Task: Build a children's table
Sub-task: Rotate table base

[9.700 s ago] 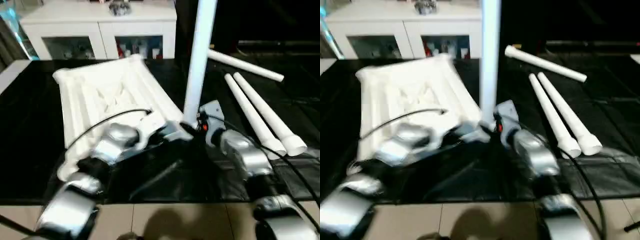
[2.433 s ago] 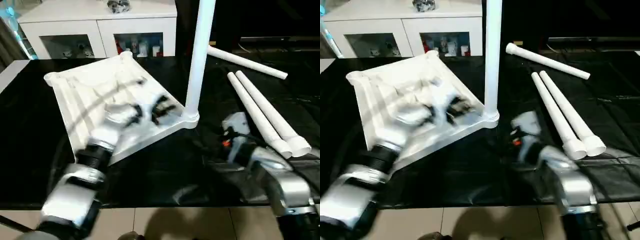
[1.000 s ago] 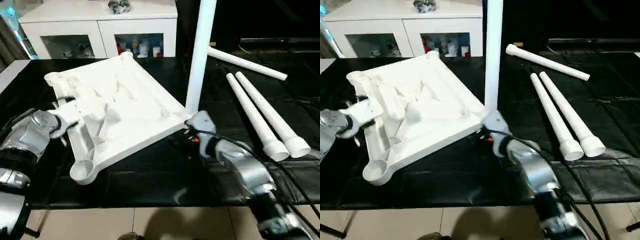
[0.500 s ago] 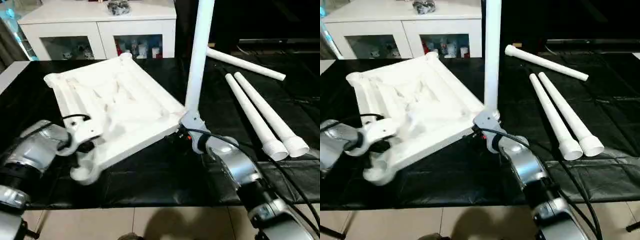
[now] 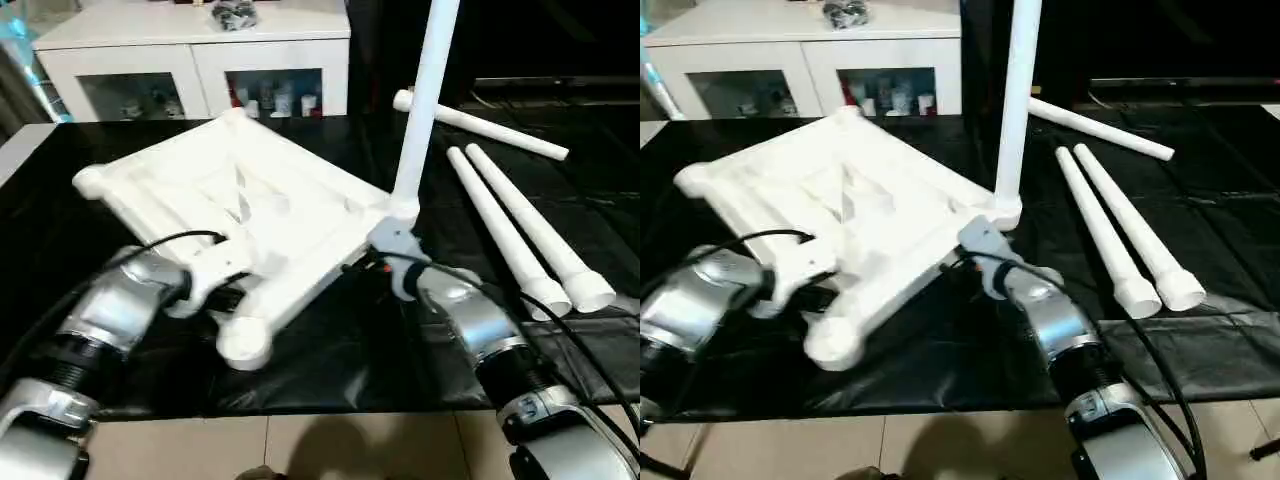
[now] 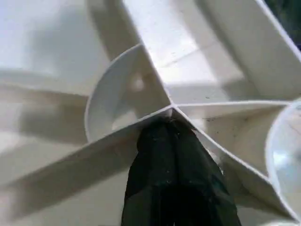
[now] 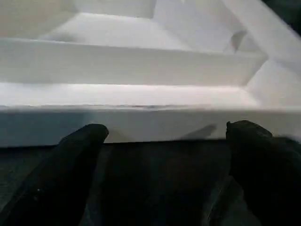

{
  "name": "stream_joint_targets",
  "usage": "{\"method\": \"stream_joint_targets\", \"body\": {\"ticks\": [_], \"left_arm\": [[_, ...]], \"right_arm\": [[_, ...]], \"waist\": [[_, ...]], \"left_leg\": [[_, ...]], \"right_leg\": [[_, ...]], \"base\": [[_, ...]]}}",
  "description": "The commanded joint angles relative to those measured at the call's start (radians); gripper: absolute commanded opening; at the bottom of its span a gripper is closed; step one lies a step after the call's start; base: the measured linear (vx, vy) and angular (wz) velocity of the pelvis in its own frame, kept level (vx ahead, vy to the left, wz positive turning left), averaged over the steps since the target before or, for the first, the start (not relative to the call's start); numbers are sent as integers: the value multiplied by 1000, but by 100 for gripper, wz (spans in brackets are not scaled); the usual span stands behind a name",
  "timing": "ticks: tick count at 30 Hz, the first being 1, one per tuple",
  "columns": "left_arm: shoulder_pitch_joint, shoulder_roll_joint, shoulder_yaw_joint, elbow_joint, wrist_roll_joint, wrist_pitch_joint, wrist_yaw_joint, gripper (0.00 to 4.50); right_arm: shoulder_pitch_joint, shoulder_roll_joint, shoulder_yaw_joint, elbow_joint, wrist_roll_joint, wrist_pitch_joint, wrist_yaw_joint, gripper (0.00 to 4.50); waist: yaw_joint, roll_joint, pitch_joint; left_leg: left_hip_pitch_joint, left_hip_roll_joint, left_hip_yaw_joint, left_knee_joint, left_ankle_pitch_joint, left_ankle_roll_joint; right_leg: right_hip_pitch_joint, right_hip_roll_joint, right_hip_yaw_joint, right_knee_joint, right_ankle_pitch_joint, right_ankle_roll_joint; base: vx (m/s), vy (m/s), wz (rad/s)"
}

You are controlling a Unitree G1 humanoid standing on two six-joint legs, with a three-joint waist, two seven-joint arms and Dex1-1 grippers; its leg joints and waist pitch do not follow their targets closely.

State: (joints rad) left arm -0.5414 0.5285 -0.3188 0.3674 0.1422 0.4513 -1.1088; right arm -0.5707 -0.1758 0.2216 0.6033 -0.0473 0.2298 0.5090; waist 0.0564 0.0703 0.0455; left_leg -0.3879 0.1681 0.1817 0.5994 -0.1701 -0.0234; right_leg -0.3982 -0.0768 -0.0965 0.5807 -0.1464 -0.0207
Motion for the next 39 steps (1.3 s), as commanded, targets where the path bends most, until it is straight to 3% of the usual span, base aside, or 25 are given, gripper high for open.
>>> {"method": "stream_joint_targets", "body": {"ticks": [1,3,13,16,21,30,33,39], "left_arm": [[-17,-39,-11,-51,-44,-4,-8,7],[-19,-61,-10,-58,-51,2,2,7],[-22,-119,7,-110,-93,54,10,7],[-24,-136,15,-118,-112,65,-1,7],[-29,-145,13,-133,-124,73,-4,7],[-76,-161,5,-93,-108,1,-4,7],[-93,-171,19,-68,-105,-20,24,7],[-103,-199,31,-49,-103,-34,54,7]], "right_arm": [[-20,34,13,-2,20,-22,26,450],[-26,41,13,17,2,-100,-12,450],[-39,65,-5,44,6,-79,-20,450],[-53,92,-10,76,20,-137,-4,450],[-95,126,-32,137,21,-158,-36,450],[-202,143,-71,285,-7,-199,-108,450],[-211,144,-85,309,-2,-202,-109,450],[-237,162,-93,369,-3,-233,-111,450]], "waist": [[-5,3,-67],[-10,2,-68],[-23,3,-68],[-26,4,-68],[-33,2,-69],[-42,5,-74],[-40,7,-74],[-42,2,-74]], "left_leg": [[25,62,-33,-78,-315,-6],[25,60,-33,-77,-314,-6],[22,60,-33,-75,-296,15],[22,60,-33,-74,-301,15],[20,59,-33,-74,-294,21],[16,58,-30,-67,-237,42],[16,59,-29,-66,-230,46],[15,60,-29,-66,-239,48]], "right_leg": [[46,-84,58,-63,-294,-191],[45,-83,56,-65,-304,-189],[48,-81,54,-63,-284,-204],[47,-82,54,-64,-284,-208],[49,-82,53,-61,-261,-223],[54,-82,52,-51,-171,-252],[54,-80,51,-50,-166,-254],[56,-81,50,-51,-185,-252]], "base": [[0,0,0],[0,0,0],[0,0,0],[0,0,0],[0,0,0],[0,0,0],[0,0,0],[0,0,0]]}}
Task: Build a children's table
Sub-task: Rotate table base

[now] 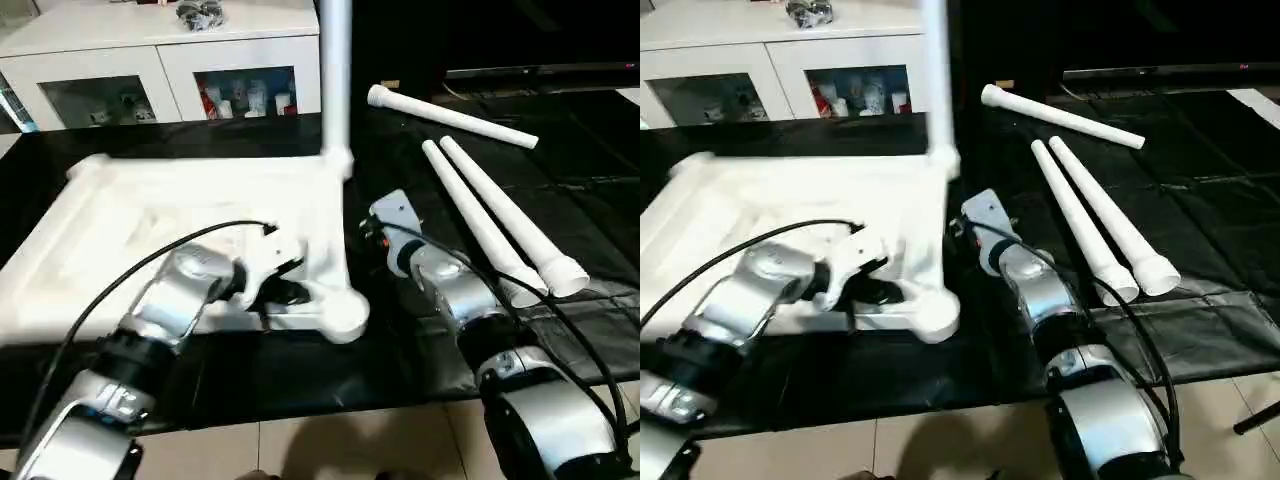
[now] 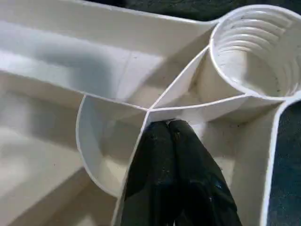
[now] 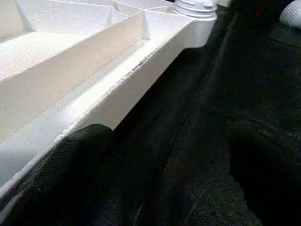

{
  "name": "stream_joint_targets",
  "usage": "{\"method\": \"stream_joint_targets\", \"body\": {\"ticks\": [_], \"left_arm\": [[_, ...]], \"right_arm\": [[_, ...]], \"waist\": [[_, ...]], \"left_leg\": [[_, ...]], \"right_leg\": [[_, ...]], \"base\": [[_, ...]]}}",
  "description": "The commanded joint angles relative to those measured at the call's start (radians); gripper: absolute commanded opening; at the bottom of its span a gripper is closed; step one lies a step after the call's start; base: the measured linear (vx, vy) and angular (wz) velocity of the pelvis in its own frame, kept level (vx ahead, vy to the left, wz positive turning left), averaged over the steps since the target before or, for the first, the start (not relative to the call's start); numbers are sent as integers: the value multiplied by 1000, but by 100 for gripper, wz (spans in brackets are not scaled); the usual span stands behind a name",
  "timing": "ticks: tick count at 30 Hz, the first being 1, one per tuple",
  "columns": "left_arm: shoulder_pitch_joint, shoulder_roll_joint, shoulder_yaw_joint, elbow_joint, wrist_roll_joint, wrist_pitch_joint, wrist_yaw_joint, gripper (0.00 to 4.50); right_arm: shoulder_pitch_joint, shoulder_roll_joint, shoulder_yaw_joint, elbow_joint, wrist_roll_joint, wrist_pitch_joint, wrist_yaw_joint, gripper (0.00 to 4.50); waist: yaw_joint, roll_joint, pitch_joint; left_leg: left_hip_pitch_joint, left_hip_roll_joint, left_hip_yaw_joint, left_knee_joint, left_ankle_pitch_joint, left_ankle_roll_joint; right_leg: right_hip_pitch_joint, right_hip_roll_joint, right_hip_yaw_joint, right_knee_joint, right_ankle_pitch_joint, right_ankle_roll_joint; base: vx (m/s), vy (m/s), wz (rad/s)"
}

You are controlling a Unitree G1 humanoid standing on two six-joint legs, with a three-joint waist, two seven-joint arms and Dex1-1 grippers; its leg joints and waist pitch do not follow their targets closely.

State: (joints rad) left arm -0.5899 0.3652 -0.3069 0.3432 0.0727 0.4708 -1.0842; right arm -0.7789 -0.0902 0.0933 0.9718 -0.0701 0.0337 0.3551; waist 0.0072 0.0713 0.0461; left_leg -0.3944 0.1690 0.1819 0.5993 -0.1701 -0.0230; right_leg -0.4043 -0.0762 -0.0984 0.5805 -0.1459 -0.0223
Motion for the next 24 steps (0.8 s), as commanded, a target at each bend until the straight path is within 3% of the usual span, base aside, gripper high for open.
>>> {"method": "stream_joint_targets", "body": {"ticks": [1,4,5,7,8,11,12,16,17,20,24], "left_arm": [[-55,-36,20,-23,-33,-55,31,7],[-68,-46,27,15,-13,-95,78,7],[-77,-47,33,35,-4,-112,102,7],[-102,-40,46,97,19,-183,161,7],[-108,-37,49,115,25,-199,176,7],[-100,-41,68,110,-5,-214,155,7],[-87,-40,74,90,-29,-214,124,7],[-54,-25,91,50,-64,-223,96,7],[-47,-20,99,44,-71,-224,98,7],[-23,5,119,-2,-101,-203,84,7],[3,3,202,-72,-153,-182,137,46]], "right_arm": [[-29,77,36,3,19,-39,42,450],[-37,83,34,20,13,-53,36,450],[-37,81,30,19,11,-54,36,450],[-31,64,12,3,20,-49,45,450],[-26,55,5,-5,22,-49,46,450],[5,11,-13,-66,31,-32,43,450],[27,-15,-13,-111,30,-12,53,450],[103,-62,-38,-304,77,101,111,450],[121,-73,-38,-351,77,124,114,450],[144,-86,-82,-447,94,231,59,450],[179,-101,-127,-597,154,361,58,450]], "waist": [[7,2,-74],[8,1,-75],[7,-4,-75],[8,-2,-75],[7,-7,-75],[9,-3,-77],[12,1,-77],[29,-1,-74],[31,3,-72],[33,-7,-69],[31,-6,-67]], "left_leg": [[22,58,-29,-66,-237,48],[22,58,-29,-65,-239,50],[21,59,-29,-66,-233,53],[21,55,-28,-64,-233,60],[21,57,-28,-66,-234,61],[21,60,-29,-64,-213,66],[21,61,-27,-63,-210,70],[26,65,-24,-65,-213,79],[26,63,-24,-66,-220,73],[29,63,-27,-71,-257,42],[31,60,-28,-73,-292,18]], "right_leg": [[61,-82,52,-52,-186,-251],[61,-80,52,-52,-184,-250],[62,-80,52,-51,-178,-250],[60,-79,51,-53,-186,-243],[61,-79,51,-53,-188,-237],[62,-82,51,-49,-169,-242],[62,-83,51,-48,-162,-245],[59,-77,52,-49,-167,-237],[58,-73,52,-52,-180,-229],[55,-77,55,-57,-269,-207],[49,-77,55,-65,-339,-175]], "base": [[0,0,0],[0,0,0],[0,0,0],[0,0,0],[0,0,0],[0,0,0],[0,0,0],[0,0,0],[0,0,0],[0,0,0],[0,0,0]]}}
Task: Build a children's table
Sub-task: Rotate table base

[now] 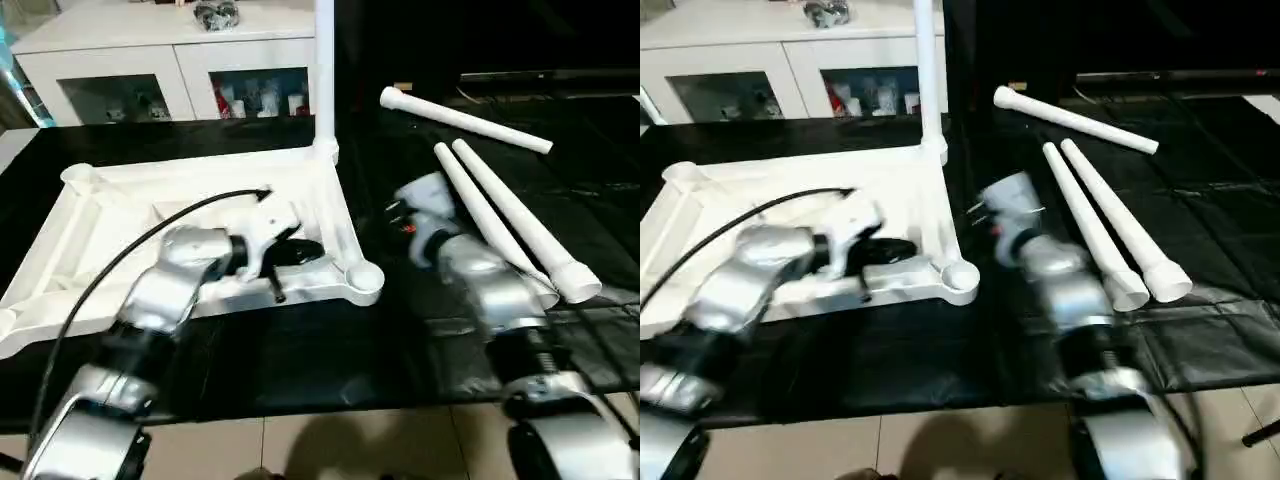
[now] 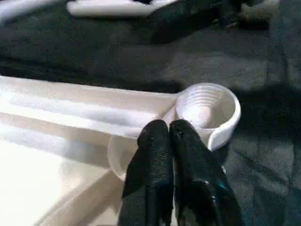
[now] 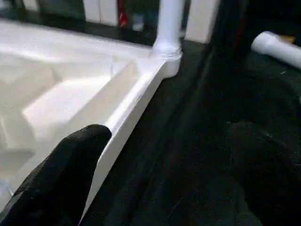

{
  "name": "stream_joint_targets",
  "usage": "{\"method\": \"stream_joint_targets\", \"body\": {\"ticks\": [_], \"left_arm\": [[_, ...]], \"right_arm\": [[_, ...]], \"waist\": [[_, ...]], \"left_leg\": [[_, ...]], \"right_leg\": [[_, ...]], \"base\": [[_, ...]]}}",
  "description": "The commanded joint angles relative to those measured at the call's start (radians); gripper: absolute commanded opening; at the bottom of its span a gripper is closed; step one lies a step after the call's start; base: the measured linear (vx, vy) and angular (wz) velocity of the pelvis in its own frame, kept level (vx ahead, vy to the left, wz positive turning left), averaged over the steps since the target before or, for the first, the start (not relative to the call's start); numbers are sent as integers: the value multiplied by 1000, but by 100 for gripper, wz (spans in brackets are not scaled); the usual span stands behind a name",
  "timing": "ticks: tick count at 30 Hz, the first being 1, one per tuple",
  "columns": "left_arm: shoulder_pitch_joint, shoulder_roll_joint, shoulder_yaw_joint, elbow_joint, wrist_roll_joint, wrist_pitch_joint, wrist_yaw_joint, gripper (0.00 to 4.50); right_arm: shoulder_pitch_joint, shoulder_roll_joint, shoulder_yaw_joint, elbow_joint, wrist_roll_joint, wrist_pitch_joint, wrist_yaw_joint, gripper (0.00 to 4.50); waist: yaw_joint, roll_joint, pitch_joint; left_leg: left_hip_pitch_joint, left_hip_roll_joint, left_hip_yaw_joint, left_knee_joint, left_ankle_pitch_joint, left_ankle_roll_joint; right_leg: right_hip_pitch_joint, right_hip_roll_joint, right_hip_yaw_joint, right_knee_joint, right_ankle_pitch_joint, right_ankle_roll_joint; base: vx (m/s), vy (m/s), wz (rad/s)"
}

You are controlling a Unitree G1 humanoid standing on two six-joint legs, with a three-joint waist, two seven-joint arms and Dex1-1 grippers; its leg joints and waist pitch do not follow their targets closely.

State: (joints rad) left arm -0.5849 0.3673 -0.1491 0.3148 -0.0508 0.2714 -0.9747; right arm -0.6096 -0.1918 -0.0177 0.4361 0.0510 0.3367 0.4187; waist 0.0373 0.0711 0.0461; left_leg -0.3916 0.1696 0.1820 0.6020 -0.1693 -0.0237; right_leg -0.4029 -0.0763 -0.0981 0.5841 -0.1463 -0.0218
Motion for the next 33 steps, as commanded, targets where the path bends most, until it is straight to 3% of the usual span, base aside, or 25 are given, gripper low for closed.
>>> {"method": "stream_joint_targets", "body": {"ticks": [1,7,16,18,20,22,28,30,33], "left_arm": [[0,-5,66,-57,-49,42,45,52],[33,-27,121,-85,-73,42,128,93],[80,-37,99,-174,-92,104,138,157],[79,-29,84,-180,-89,92,125,176],[81,-18,69,-189,-95,80,95,192],[84,-8,55,-209,-107,84,70,214],[75,13,35,-247,-117,143,44,252],[74,25,20,-250,-113,139,31,269],[74,29,12,-252,-110,131,32,285]], "right_arm": [[13,-4,-23,-84,40,86,-9,450],[20,-26,-43,-150,51,194,-13,450],[4,-77,-50,-199,41,299,-42,450],[-6,-83,-58,-192,34,283,-53,450],[-6,-109,-28,-177,-1,244,-41,450],[-5,-166,33,-131,-81,143,-31,450],[-77,-175,-66,-18,-35,171,-113,450],[-104,-187,-76,40,-49,216,-155,450],[-130,-206,-83,132,-45,212,-141,450]], "waist": [[1,-6,-69],[0,-15,-68],[1,-14,-65],[2,-14,-65],[2,-15,-66],[4,-18,-67],[-3,-19,-66],[-4,-20,-66],[-3,-21,-68]], "left_leg": [[28,59,-29,-75,-290,16],[26,55,-26,-72,-261,20],[28,54,-25,-72,-268,14],[27,53,-27,-72,-268,12],[27,53,-27,-71,-263,12],[26,55,-26,-71,-255,7],[24,52,-25,-67,-239,25],[26,49,-24,-65,-239,24],[26,49,-22,-63,-233,23]], "right_leg": [[48,-78,55,-68,-337,-172],[48,-75,55,-69,-331,-166],[42,-75,55,-76,-382,-146],[42,-75,55,-78,-390,-135],[43,-75,54,-76,-388,-130],[42,-76,54,-73,-371,-136],[47,-75,54,-71,-355,-158],[45,-71,53,-71,-364,-161],[47,-72,53,-70,-340,-168]], "base": [[0,0,0],[0,0,0],[0,0,0],[0,0,0],[0,0,0],[0,0,0],[0,0,0],[0,0,0],[0,0,0]]}}
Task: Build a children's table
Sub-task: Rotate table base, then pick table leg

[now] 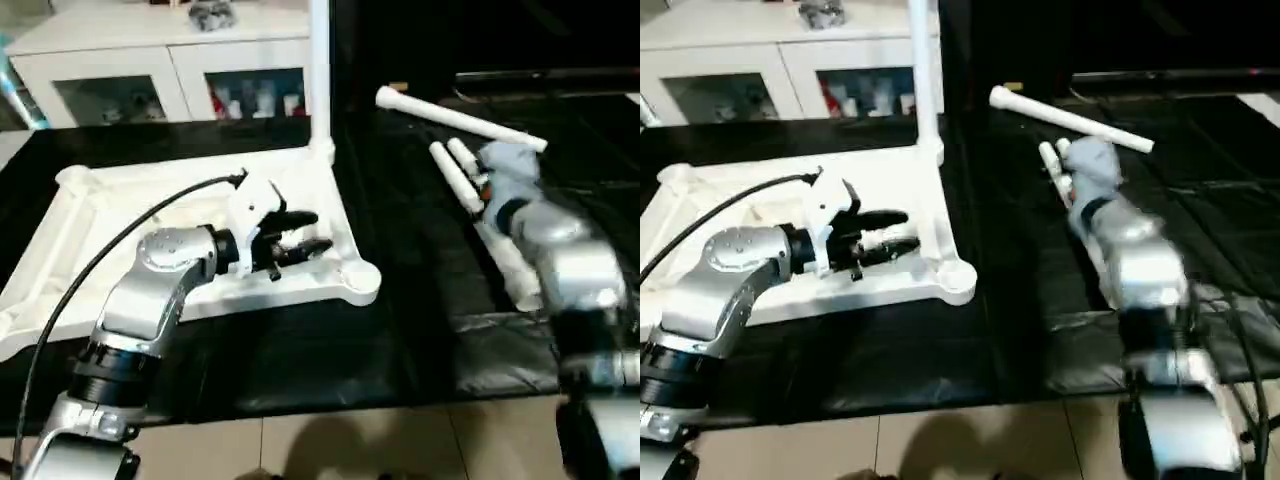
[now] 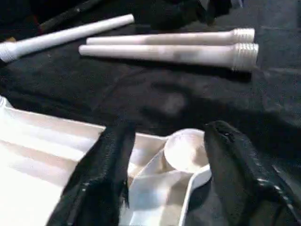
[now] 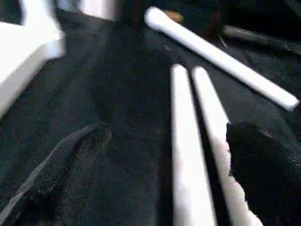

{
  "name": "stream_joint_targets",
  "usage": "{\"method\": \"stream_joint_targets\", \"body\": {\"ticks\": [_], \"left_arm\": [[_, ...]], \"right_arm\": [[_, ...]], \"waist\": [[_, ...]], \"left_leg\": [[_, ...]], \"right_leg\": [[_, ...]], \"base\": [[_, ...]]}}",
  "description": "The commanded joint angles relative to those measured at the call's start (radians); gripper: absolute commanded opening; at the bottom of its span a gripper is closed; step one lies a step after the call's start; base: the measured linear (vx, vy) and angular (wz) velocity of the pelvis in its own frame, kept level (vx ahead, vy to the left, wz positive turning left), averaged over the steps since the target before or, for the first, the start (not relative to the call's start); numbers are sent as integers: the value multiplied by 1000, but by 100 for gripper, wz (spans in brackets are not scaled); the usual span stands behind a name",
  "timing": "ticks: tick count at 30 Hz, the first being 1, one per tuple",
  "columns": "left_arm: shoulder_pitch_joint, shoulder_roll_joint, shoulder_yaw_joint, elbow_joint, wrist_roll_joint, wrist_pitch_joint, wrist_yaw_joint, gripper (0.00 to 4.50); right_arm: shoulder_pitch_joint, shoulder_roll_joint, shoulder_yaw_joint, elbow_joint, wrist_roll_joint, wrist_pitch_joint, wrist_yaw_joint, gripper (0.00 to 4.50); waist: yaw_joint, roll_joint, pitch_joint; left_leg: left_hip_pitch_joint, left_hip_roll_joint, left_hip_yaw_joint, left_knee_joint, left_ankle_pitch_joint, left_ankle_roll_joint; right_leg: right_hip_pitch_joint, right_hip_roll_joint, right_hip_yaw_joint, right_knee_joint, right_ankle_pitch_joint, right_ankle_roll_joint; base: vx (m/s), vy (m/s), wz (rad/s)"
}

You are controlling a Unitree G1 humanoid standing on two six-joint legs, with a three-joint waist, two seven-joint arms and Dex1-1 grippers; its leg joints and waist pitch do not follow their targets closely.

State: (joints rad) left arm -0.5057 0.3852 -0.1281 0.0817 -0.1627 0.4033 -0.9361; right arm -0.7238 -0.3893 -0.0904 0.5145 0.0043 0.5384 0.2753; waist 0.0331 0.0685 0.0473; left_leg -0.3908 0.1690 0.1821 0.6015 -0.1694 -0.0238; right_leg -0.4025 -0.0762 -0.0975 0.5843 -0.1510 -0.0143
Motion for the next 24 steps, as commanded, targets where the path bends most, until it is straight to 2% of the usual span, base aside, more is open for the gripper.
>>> {"method": "stream_joint_targets", "body": {"ticks": [1,2,5,8,10,13,14,16,17,19,20,21,24], "left_arm": [[-5,11,-10,-20,3,-1,-7,285],[-5,10,-10,-20,3,-1,-7,309],[-4,14,-14,-27,2,5,-6,324],[-6,22,-22,-27,4,3,-10,357],[-8,29,-30,-25,8,-5,-14,362],[-12,32,-36,-21,10,-8,-19,398],[-13,33,-37,-20,10,-8,-20,398],[-14,34,-39,-19,9,-7,-22,403],[-14,34,-39,-19,9,-7,-22,428],[-14,42,-47,-20,8,-7,-27,444],[-14,44,-50,-22,6,-6,-29,444],[-13,46,-52,-24,5,-5,-31,449],[-14,48,-52,-25,3,-4,-33,450]], "right_arm": [[-22,-19,-5,83,-7,8,5,450],[-23,-22,-2,92,-11,8,5,450],[-35,-38,-6,147,-18,-1,-1,450],[-57,-45,-19,201,-6,25,2,450],[-76,-55,-5,241,-12,35,14,450],[-112,-73,26,321,-38,41,29,450],[-122,-76,33,344,-45,46,30,450],[-142,-78,21,387,-33,52,44,450],[-142,-78,21,387,-33,52,44,450],[-171,-80,5,449,-2,99,94,413],[-175,-80,3,465,3,101,106,413],[-176,-80,3,474,5,98,112,409],[-187,-79,0,518,11,94,131,373]], "waist": [[1,-18,-70],[2,-18,-69],[6,-18,-70],[5,-19,-71],[5,-17,-70],[4,-17,-70],[4,-17,-68],[4,-18,-69],[6,-17,-69],[7,-14,-70],[8,-17,-71],[9,-15,-71],[12,-16,-71]], "left_leg": [[25,50,-22,-62,-230,24],[24,49,-21,-60,-227,27],[21,49,-20,-59,-207,35],[21,49,-20,-58,-210,37],[22,50,-20,-57,-217,37],[23,50,-21,-57,-235,29],[22,50,-19,-57,-239,30],[22,49,-19,-55,-242,28],[22,50,-19,-55,-240,30],[21,51,-20,-56,-237,32],[20,51,-20,-55,-233,37],[20,51,-19,-54,-233,39],[20,52,-19,-53,-227,37]], "right_leg": [[47,-72,52,-69,-328,-181],[48,-72,52,-70,-320,-186],[51,-71,51,-66,-302,-191],[52,-71,49,-66,-303,-196],[51,-70,48,-66,-311,-197],[50,-69,46,-65,-323,-204],[50,-70,47,-68,-328,-203],[50,-70,47,-66,-330,-203],[51,-70,47,-66,-328,-204],[51,-70,46,-64,-319,-206],[53,-69,45,-62,-303,-212],[52,-70,45,-63,-304,-213],[51,-70,45,-63,-310,-212]], "base": [[0,0,0],[0,0,0],[0,0,0],[0,0,0],[0,0,0],[0,0,0],[0,0,0],[0,0,0],[0,0,0],[0,0,0],[0,0,0],[0,0,0],[0,0,0]]}}
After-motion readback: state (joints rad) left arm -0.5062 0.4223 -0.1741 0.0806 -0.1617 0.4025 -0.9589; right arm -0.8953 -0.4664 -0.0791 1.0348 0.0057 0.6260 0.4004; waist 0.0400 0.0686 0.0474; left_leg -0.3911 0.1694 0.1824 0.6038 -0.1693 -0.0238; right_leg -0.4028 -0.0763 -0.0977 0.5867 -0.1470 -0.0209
